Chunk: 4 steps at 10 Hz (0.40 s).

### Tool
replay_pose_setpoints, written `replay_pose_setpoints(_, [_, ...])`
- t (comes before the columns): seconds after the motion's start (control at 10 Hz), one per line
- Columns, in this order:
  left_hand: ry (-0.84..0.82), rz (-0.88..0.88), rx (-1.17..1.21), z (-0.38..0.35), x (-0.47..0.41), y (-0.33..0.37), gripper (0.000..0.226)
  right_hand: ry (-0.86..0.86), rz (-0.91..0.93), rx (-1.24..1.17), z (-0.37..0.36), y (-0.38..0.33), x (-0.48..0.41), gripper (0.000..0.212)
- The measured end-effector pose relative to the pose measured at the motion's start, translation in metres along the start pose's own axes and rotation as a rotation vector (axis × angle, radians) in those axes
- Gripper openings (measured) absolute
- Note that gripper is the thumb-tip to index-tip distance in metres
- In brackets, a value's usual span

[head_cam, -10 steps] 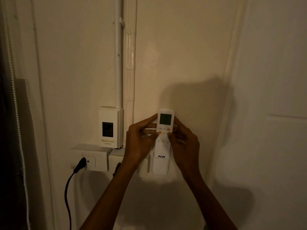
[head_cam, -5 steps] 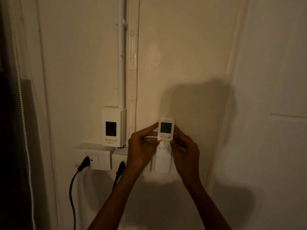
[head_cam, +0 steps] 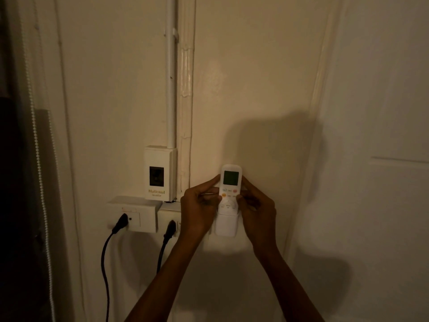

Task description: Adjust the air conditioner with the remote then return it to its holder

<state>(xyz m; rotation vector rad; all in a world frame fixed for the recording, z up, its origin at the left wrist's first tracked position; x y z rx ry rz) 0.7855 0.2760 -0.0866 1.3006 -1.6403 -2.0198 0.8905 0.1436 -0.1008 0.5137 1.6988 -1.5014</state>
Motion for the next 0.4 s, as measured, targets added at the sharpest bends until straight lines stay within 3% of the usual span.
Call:
replay_pose_setpoints(0.3, [-0.05,0.047,-0.075,0.005,0.005,-0.006,0.04,-0.052,-0.036,0.059,0.009,-0.005,0.005,0.04])
replay_pose_setpoints(0.4, [-0.027,0.058,-0.087,0.012,0.008,0.003,0.036,0.006,-0.061,0.073,0.021,-0.01,0.006,0.036])
Point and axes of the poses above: each hand's wrist, its own x-axis away from the middle knuckle, its own z-axis out of the back of the hand, y = z × x, the point moved 9 cm from there along -x, towards the middle knuckle, and after that the axes turned 11 degrees about z, right-handed, at the moved point
